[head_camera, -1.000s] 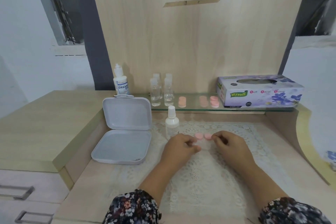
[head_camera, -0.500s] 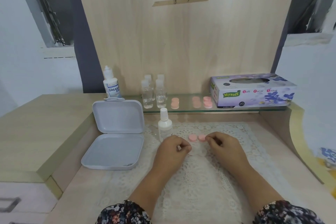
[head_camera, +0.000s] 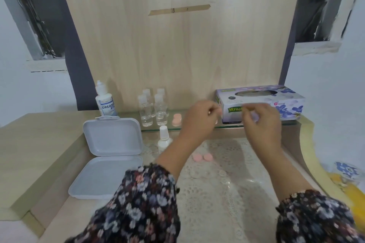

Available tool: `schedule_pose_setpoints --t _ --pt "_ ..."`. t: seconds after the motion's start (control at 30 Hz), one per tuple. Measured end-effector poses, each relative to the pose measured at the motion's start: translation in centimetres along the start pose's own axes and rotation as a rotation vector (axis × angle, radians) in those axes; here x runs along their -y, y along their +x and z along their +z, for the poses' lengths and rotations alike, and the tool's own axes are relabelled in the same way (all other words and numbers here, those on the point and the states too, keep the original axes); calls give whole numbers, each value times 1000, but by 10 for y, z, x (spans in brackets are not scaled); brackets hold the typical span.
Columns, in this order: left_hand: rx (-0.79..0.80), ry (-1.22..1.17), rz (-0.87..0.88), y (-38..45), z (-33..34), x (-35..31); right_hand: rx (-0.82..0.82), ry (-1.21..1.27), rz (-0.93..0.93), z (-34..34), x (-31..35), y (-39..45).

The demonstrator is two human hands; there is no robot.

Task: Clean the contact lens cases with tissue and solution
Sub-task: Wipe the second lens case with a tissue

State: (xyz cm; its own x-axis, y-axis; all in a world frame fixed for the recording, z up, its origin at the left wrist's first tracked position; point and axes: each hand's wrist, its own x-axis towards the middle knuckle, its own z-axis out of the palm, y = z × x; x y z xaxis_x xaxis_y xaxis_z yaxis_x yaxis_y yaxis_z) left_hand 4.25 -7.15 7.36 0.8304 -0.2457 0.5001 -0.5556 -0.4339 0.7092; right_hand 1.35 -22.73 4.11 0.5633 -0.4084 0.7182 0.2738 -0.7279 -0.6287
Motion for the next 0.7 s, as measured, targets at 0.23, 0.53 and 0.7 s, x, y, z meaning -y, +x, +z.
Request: schedule_pose_setpoints --t 0.23,0.53,0.7 --pt "68 136 43 81 37 -27 25 -188 74 1 -30 86" --pt "239 614 -72 129 88 -30 -12 -274 56 10 -50 86" --pt "281 681 -66 130 93 -37 -25 -261 37 10 -53 85"
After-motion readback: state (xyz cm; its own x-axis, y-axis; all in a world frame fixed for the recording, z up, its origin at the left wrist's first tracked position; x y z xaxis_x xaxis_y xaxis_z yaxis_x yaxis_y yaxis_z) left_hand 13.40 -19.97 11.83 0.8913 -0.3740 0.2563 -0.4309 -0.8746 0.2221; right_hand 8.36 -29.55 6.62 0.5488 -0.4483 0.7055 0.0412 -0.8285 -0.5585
